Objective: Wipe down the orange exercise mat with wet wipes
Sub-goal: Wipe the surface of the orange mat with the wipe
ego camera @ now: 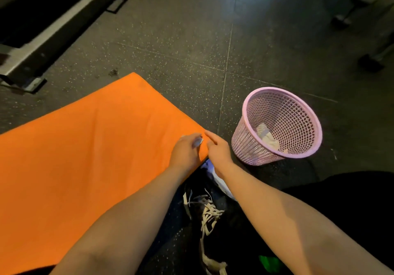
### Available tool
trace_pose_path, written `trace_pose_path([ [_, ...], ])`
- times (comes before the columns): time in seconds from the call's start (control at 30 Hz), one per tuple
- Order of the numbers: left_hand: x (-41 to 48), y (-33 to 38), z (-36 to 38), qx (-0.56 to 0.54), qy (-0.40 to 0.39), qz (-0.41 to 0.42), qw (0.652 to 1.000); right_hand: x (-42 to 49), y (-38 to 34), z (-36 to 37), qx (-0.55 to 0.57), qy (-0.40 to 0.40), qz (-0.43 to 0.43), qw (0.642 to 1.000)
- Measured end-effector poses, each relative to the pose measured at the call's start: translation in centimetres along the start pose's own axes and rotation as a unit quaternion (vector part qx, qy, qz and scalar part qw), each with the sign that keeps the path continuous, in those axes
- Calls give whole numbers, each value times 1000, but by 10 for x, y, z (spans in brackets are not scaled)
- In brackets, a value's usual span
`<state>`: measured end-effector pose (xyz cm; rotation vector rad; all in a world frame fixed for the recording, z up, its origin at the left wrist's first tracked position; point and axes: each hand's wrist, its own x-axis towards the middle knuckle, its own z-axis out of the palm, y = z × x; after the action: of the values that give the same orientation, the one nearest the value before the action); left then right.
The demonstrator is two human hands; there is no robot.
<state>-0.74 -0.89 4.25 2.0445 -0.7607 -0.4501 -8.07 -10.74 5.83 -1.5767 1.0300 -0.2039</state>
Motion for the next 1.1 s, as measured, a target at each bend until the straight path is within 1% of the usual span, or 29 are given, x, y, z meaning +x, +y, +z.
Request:
trace_pose_path([
  [0.1, -20, 10, -1, -35, 47, 45, 997, -12, -6, 1, 59, 1, 14, 998],
  [0.2, -27, 15, -7, -50, 77, 88, 992, -24, -15, 3, 123, 8, 13, 992],
  [0.3, -22, 24, -19, -74, 140, 103, 982, -35, -25, 8, 155, 6, -10, 988],
  [0.37, -17, 24, -23, -61, 169, 83, 980, -39, -29, 11, 161, 4, -19, 987],
  [0.43, -17, 20, -20, -39, 165, 47, 984, -43, -29, 12, 147, 4, -17, 989],
  [0.5, -24, 13, -11, 23, 162, 21, 986, -45, -25, 10, 135, 2, -12, 991],
  [0.57, -32, 9, -6, 50, 159, 18, 986, -48, -21, 6, 123, 3, -11, 992],
  [0.67, -45, 11, -4, 23, 113, 66, 991, -53, -23, 1, 152, -2, 5, 988],
  [0.77, -57, 12, -2, 52, 69, 129, 988, -52, -24, -6, 188, -17, 25, 982],
  [0.83, -54, 8, -1, 90, 69, 145, 983, -52, -24, -8, 195, -22, 26, 980],
  [0.87, -49, 5, -2, 114, 79, 141, 980, -51, -23, -8, 188, -24, 24, 982],
  [0.9, -44, 2, -5, 133, 93, 116, 980, -51, -22, -7, 174, -26, 20, 984],
  [0.93, -40, 0, -8, 142, 104, 72, 982, -50, -20, -5, 153, -23, 18, 988],
  [1.0, -34, -4, -13, 154, 98, -14, 983, -48, -17, -2, 108, -16, 10, 994],
  [1.03, -33, -6, -12, 157, 85, -32, 983, -47, -15, -1, 81, -13, 2, 997],
  [1.1, -34, -4, -5, 130, 65, -26, 989, -45, -11, -2, 32, -6, -16, 999],
])
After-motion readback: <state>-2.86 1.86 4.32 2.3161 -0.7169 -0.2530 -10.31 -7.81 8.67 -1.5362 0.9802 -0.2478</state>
